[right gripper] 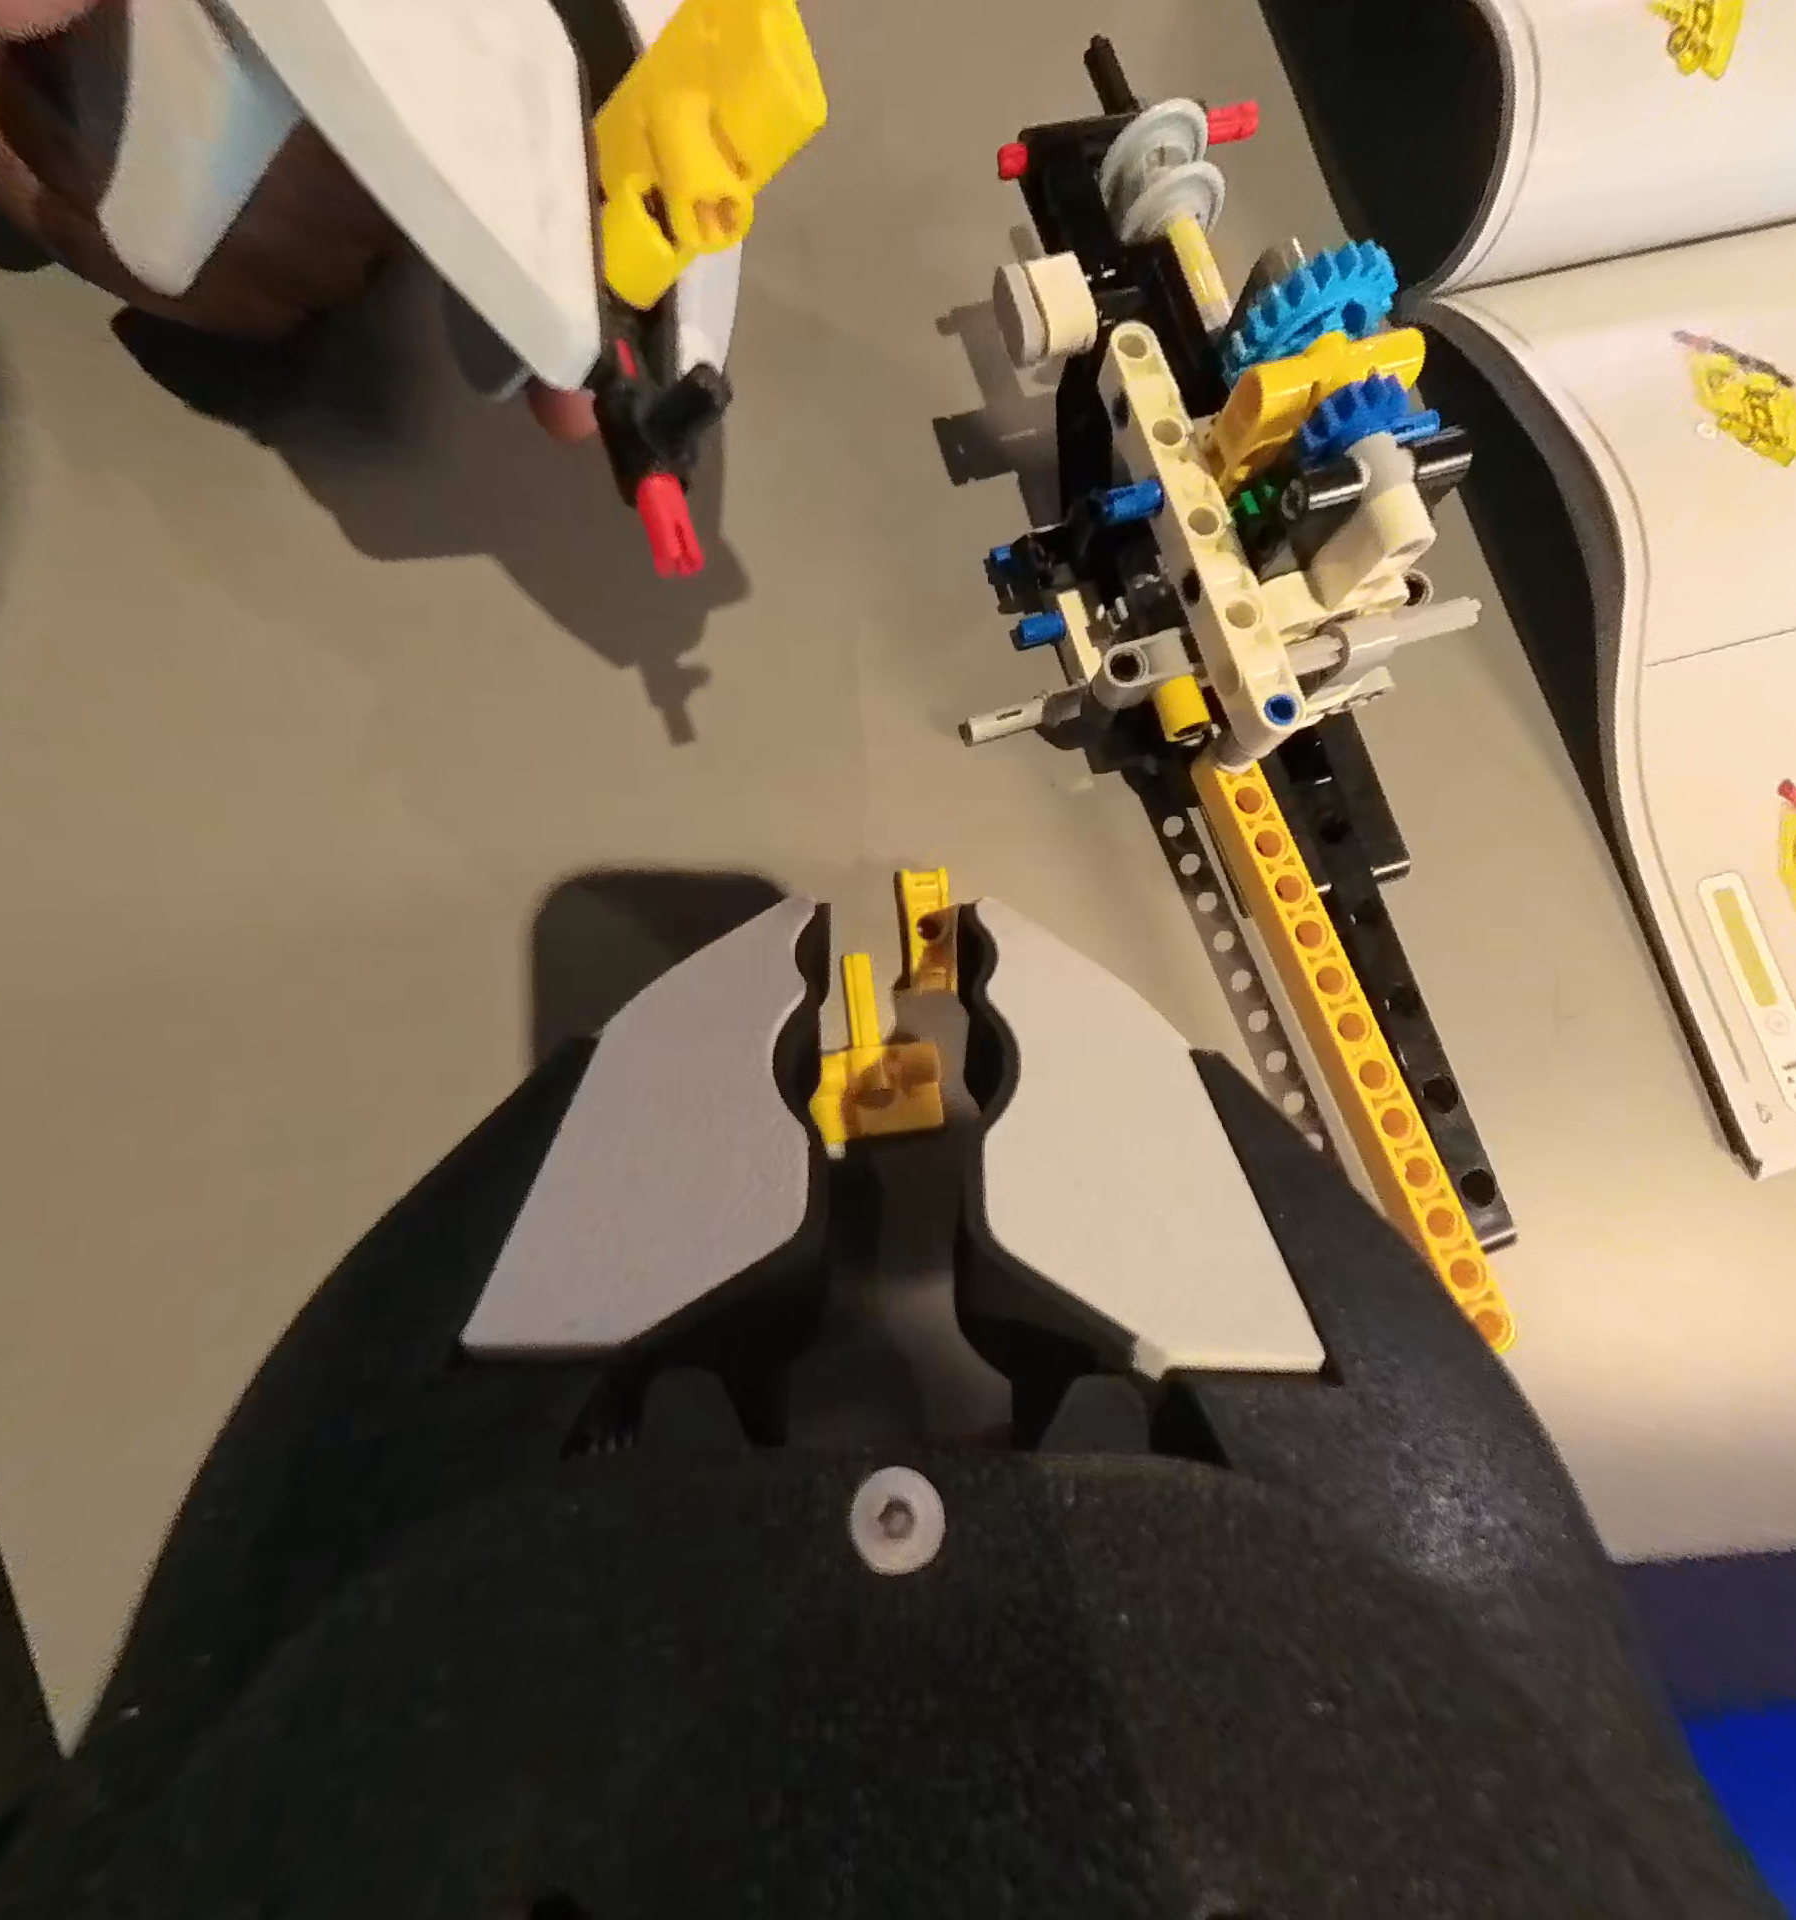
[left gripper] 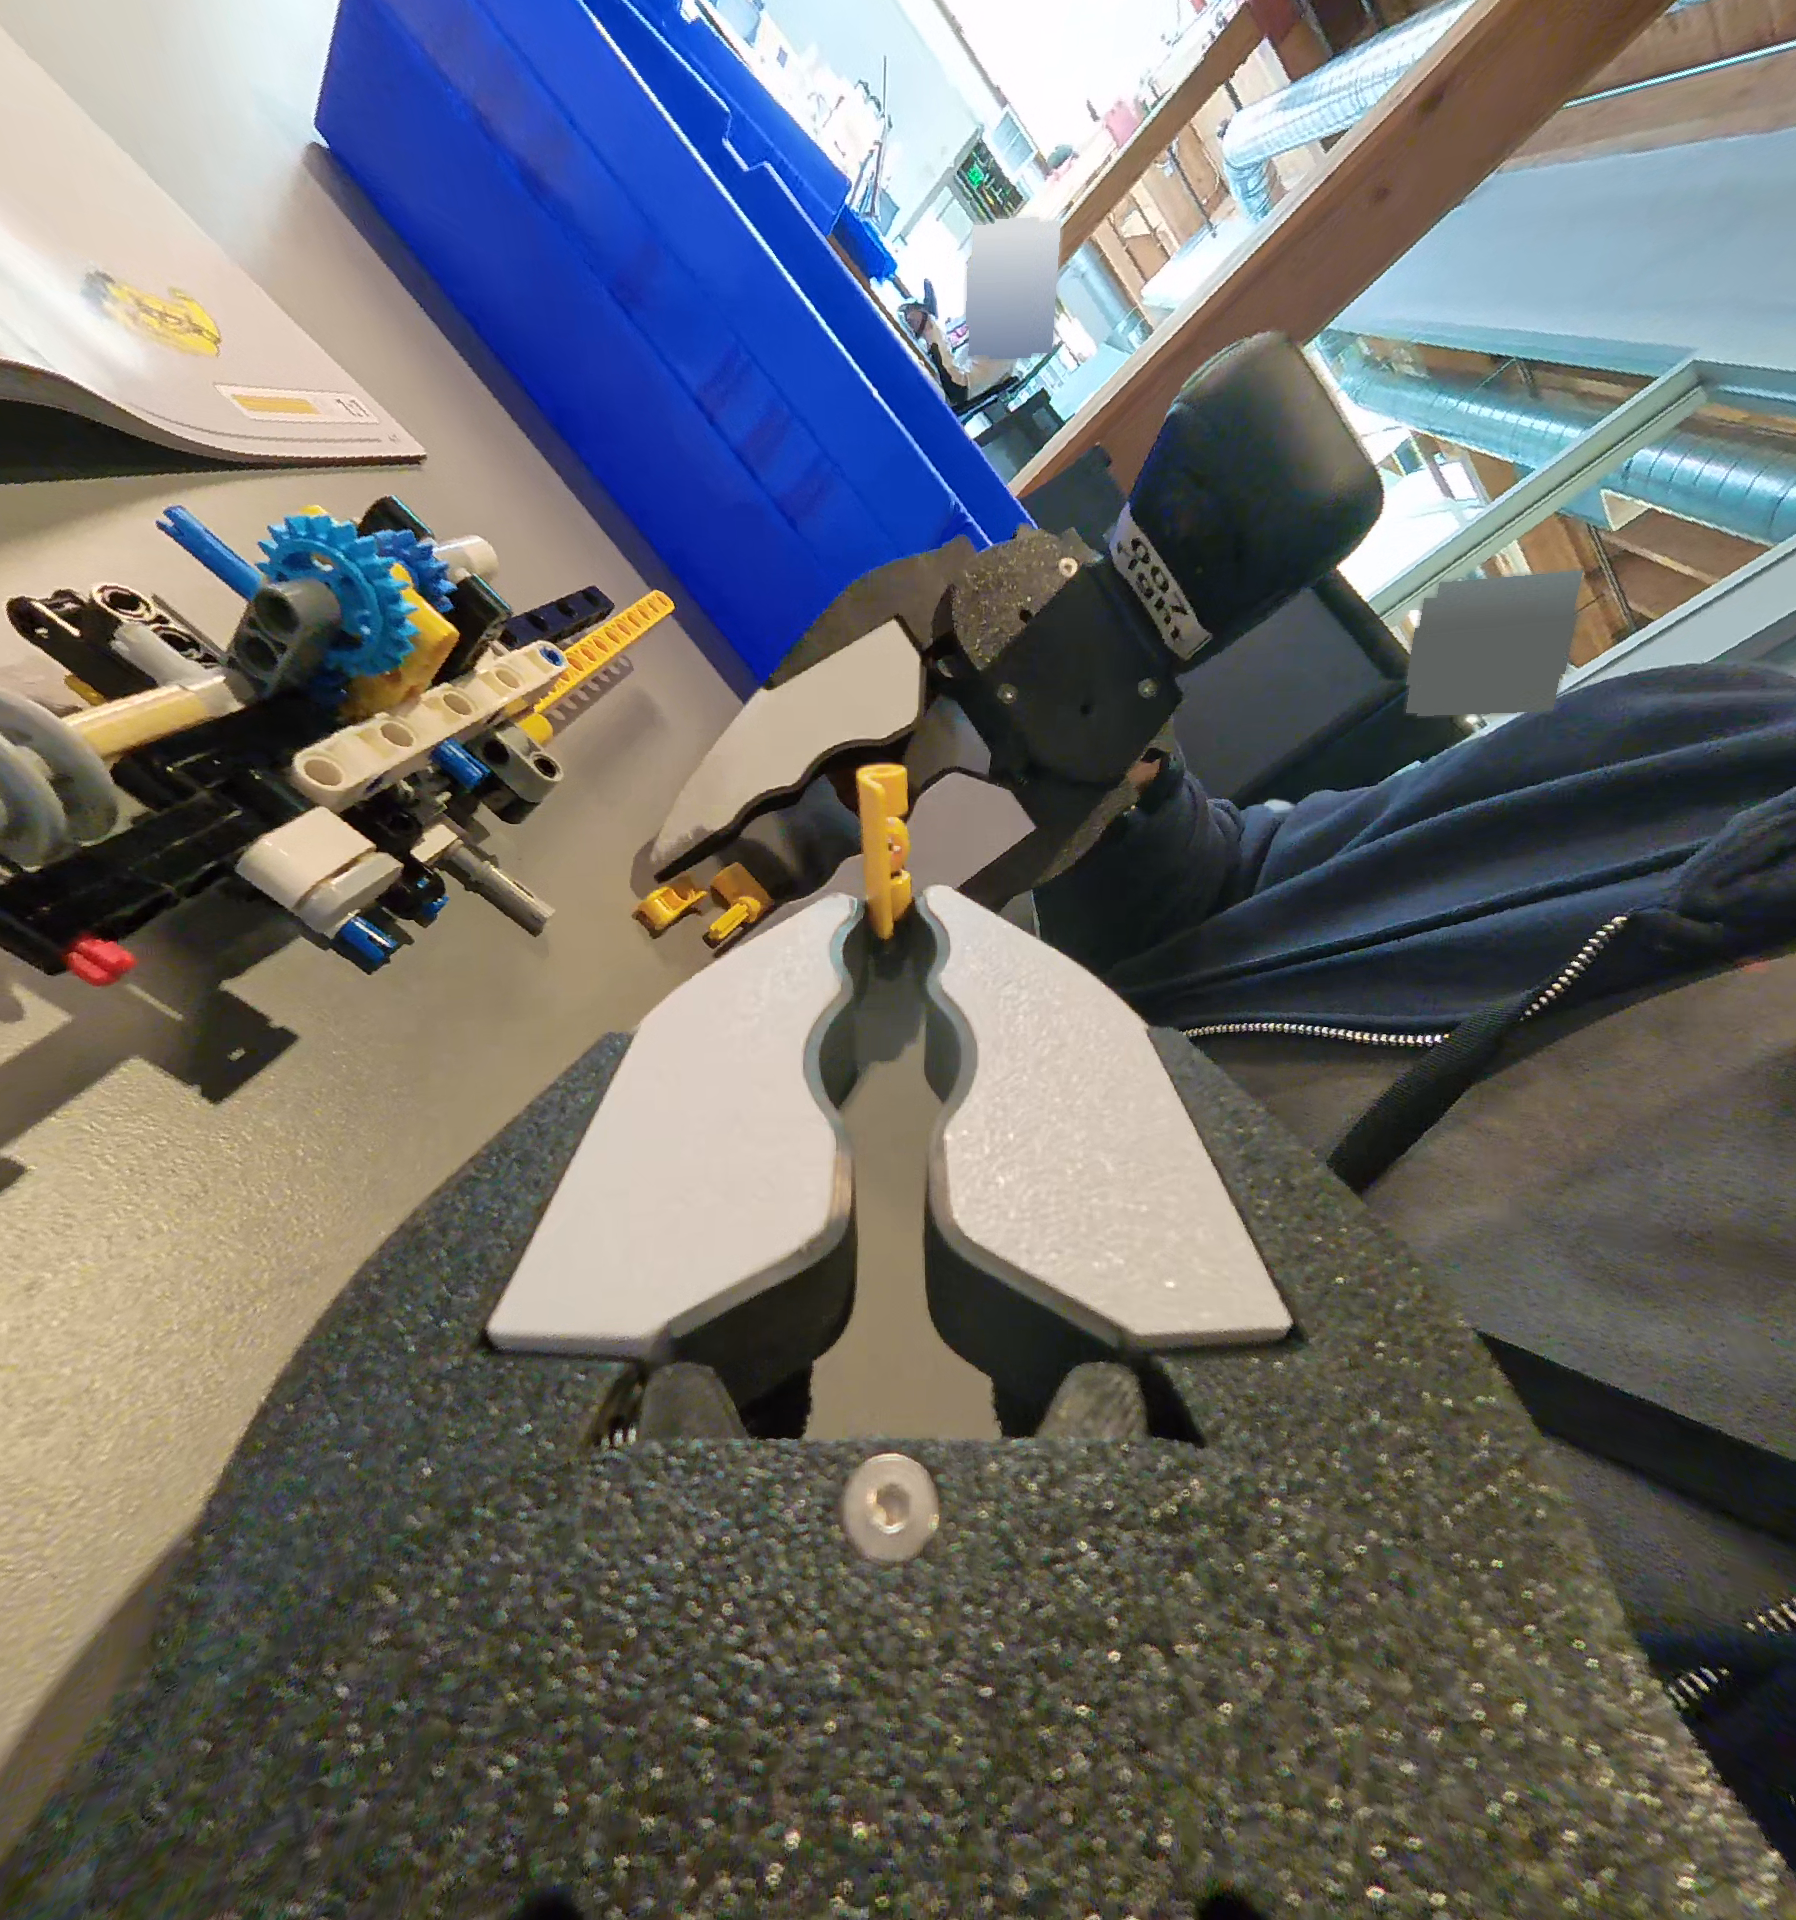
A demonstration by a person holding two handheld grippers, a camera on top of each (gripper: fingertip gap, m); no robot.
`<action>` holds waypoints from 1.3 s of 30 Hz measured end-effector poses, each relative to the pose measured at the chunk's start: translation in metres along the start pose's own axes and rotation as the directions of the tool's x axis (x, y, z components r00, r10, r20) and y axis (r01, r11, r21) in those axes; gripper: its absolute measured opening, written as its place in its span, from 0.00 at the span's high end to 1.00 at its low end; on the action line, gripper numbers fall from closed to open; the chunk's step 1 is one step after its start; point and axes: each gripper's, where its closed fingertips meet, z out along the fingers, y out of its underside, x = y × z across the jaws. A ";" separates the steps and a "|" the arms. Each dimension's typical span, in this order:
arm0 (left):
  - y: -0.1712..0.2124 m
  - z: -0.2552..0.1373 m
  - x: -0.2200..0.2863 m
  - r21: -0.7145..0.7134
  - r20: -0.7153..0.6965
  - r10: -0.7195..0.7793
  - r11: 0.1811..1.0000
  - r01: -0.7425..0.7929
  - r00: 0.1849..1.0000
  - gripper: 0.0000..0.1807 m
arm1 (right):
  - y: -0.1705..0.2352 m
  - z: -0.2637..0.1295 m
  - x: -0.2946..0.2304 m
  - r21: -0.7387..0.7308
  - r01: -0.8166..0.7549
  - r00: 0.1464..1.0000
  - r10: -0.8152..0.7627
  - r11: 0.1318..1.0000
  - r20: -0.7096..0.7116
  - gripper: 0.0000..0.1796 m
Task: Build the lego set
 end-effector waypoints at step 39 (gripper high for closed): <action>0.043 0.012 -0.027 -0.280 0.215 0.038 0.960 0.024 0.976 0.96 | -0.030 -0.020 -0.015 0.240 0.070 0.994 -0.087 0.968 0.063 0.96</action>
